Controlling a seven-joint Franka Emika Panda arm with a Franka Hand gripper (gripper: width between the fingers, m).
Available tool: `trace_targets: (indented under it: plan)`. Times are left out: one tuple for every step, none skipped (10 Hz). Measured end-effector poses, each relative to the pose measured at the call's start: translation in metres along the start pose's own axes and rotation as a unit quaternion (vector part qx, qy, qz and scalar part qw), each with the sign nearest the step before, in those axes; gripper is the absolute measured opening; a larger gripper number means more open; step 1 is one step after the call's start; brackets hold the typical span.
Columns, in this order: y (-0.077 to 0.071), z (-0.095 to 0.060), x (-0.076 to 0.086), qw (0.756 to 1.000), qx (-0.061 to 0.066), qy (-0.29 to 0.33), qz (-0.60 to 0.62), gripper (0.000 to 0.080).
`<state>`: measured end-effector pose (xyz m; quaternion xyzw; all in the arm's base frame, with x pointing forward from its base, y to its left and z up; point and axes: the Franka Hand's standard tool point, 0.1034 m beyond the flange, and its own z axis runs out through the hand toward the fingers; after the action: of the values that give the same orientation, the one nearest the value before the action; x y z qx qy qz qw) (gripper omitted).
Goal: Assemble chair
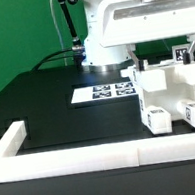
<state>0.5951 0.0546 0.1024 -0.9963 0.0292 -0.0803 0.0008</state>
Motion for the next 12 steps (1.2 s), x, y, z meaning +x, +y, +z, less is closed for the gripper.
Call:
trace_targets:
  plan:
    - [-0.001,0.001,0.003,1.0,0.0,0.001,-0.001,0.0649]
    - [-0.001,0.002,0.007,1.0,-0.001,0.003,-0.001,0.0649]
    - [-0.004,0.004,0.011,1.0,-0.001,0.005,-0.003,0.0649]
    - [-0.006,0.005,0.015,1.0,-0.001,0.008,-0.004,0.0649]
    - [-0.007,0.004,0.016,1.0,-0.001,0.008,-0.004,0.0649]
    - [-0.007,0.003,0.016,1.0,0.0,0.008,-0.004,0.0649]
    - [-0.008,-0.001,0.016,1.0,0.001,0.006,-0.004,0.0649]
    - [-0.011,-0.009,0.018,1.0,0.004,0.007,-0.005,0.0649]
    - [-0.015,-0.015,0.018,1.0,0.007,0.008,-0.007,0.0649]
    - [-0.018,-0.019,0.018,1.0,0.009,0.009,-0.009,0.0649]
    - [-0.021,-0.022,0.016,1.0,0.01,0.009,-0.01,0.0649]
    - [-0.025,-0.027,0.011,1.0,0.013,0.009,-0.013,0.0649]
